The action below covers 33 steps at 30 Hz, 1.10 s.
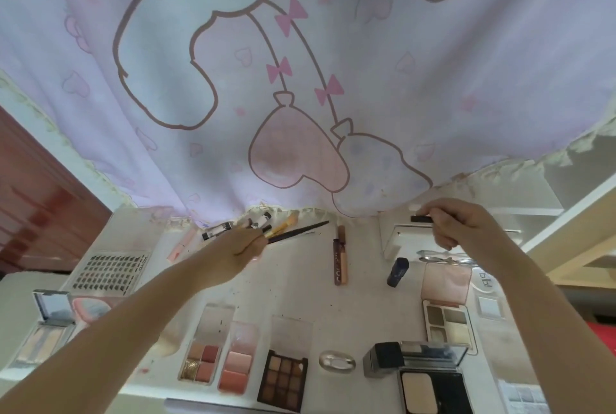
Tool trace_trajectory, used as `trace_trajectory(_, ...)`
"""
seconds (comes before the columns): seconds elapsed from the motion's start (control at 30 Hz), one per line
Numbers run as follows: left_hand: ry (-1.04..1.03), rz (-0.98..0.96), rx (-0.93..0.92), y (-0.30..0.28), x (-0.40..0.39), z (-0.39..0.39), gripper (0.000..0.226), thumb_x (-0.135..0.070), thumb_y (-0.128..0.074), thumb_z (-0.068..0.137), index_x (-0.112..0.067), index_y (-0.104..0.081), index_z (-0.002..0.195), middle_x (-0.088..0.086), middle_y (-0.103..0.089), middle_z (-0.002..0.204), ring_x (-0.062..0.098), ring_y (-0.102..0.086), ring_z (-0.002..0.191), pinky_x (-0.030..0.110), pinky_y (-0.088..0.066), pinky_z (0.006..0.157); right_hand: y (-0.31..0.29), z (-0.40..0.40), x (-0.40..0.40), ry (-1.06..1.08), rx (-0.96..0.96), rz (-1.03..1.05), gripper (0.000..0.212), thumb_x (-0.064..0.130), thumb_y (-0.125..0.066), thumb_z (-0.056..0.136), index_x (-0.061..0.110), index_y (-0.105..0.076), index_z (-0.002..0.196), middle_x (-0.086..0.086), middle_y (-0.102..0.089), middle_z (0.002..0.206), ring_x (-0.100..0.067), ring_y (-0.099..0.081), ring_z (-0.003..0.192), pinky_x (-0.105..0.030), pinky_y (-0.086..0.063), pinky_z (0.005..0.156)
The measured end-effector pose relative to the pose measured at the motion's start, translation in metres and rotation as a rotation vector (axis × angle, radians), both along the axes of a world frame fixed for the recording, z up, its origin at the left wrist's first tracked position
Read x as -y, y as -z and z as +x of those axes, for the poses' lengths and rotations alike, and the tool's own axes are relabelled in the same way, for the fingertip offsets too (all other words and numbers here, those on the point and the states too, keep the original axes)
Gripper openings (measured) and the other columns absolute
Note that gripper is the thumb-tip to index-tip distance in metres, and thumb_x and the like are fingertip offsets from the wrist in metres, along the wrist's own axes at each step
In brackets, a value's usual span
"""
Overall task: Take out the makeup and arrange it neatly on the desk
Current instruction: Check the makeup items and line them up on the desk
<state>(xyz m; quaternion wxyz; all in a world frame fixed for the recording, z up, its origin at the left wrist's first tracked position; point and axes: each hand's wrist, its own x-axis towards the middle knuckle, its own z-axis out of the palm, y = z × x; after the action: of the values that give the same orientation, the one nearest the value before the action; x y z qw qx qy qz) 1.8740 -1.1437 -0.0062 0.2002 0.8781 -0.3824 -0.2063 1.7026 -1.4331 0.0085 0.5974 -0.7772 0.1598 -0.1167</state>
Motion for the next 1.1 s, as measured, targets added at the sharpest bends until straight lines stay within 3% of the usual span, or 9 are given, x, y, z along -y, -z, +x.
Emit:
trace_trajectory(0.27, 0.074, -0.060, -0.071, 0.007, 0.032, -0.025, 0.037, -0.015, -0.028, 0.100, -0.022, -0.033, 0.064, -0.008, -0.033, 0.061, 0.004, -0.031, 0.054, 0.009, -0.035, 0.056, 0.006, 0.025, -0.037, -0.153, -0.114, -0.048, 0.030, 0.004, -0.041, 0.094, 0.022, -0.060, 0.079, 0.008, -0.041, 0.039, -0.009, -0.035, 0.043, -0.018, -0.036, 0.050)
trace_trajectory(0.6, 0.082, -0.017, -0.088, 0.016, 0.032, -0.025, 0.037, -0.019, -0.028, 0.100, -0.025, -0.034, 0.064, -0.008, -0.035, 0.063, 0.002, -0.033, 0.057, 0.007, -0.035, 0.060, 0.010, 0.031, -0.035, -0.196, -0.191, -0.066, 0.029, 0.005, -0.042, 0.094, 0.021, -0.061, 0.079, 0.011, -0.040, 0.038, -0.004, -0.035, 0.039, -0.012, -0.036, 0.048)
trace_trajectory(0.9, 0.106, 0.041, -0.113, 0.021, 0.030, -0.023, 0.035, -0.023, -0.028, 0.100, -0.026, -0.036, 0.066, -0.008, -0.038, 0.066, 0.004, -0.037, 0.061, 0.008, -0.033, 0.058, 0.016, 0.039, -0.042, -0.289, -0.225, -0.073, 0.029, 0.007, -0.044, 0.093, 0.024, -0.062, 0.077, 0.001, -0.041, 0.046, -0.008, -0.036, 0.043, -0.012, -0.037, 0.051)
trace_trajectory(1.0, 0.114, 0.065, -0.124, 0.020, 0.032, -0.025, 0.026, -0.022, -0.030, 0.100, -0.022, -0.051, 0.084, -0.014, -0.041, 0.069, 0.001, -0.040, 0.064, 0.001, -0.035, 0.061, 0.018, 0.045, -0.047, -0.300, -0.234, -0.123, 0.028, 0.008, -0.046, 0.093, 0.027, -0.059, 0.078, 0.001, -0.043, 0.048, -0.002, -0.039, 0.040, -0.011, -0.039, 0.053)
trace_trajectory(1.1, 0.095, 0.083, -0.228, 0.026, 0.035, -0.028, 0.025, -0.021, -0.035, 0.099, -0.014, -0.053, 0.116, -0.014, -0.047, 0.070, 0.001, -0.046, 0.065, 0.006, -0.039, 0.063, 0.027, 0.055, -0.054, -0.273, -0.265, -0.173, 0.022, 0.010, -0.048, 0.092, 0.028, -0.055, 0.082, 0.005, -0.048, 0.052, 0.002, -0.045, 0.040, -0.014, -0.043, 0.061)
